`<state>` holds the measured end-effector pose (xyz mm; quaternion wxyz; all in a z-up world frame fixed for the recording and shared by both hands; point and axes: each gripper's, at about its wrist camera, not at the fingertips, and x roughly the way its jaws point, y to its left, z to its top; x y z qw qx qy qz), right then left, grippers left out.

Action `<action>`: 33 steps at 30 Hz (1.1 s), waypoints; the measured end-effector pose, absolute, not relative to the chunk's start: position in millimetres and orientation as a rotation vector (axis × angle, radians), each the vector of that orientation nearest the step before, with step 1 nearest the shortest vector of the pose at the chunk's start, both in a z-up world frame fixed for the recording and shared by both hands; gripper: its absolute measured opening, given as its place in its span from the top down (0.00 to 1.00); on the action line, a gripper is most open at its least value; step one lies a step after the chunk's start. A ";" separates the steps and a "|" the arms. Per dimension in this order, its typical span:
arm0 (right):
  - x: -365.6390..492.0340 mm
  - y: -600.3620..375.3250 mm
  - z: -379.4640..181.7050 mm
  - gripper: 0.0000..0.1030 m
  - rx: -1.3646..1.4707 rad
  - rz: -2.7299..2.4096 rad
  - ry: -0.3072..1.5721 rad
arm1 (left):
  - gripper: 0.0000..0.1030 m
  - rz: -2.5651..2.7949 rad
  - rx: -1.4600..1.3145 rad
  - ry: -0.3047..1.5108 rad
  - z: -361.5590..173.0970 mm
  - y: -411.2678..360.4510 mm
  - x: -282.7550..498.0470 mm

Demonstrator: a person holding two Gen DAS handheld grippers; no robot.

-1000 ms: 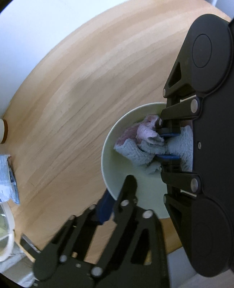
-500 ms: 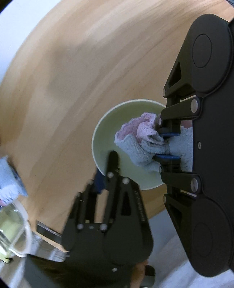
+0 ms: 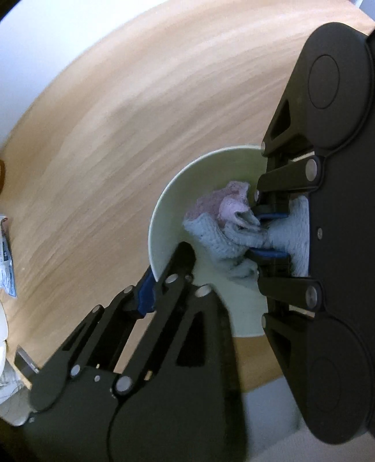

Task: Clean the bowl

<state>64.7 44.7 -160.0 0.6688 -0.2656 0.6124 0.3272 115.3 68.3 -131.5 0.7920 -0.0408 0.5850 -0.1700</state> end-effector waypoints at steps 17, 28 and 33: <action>83.9 25.6 -133.7 0.78 -0.108 0.810 1.459 | 0.85 -0.367 -0.380 1.256 -120.5 116.2 99.7; 82.5 8.7 -171.2 0.79 -0.225 0.815 1.462 | 0.87 -0.355 -0.388 1.241 -121.1 114.4 95.6; 70.4 24.5 -173.7 0.78 -0.360 0.794 1.405 | 0.85 -0.363 -0.422 1.242 -119.5 118.4 94.4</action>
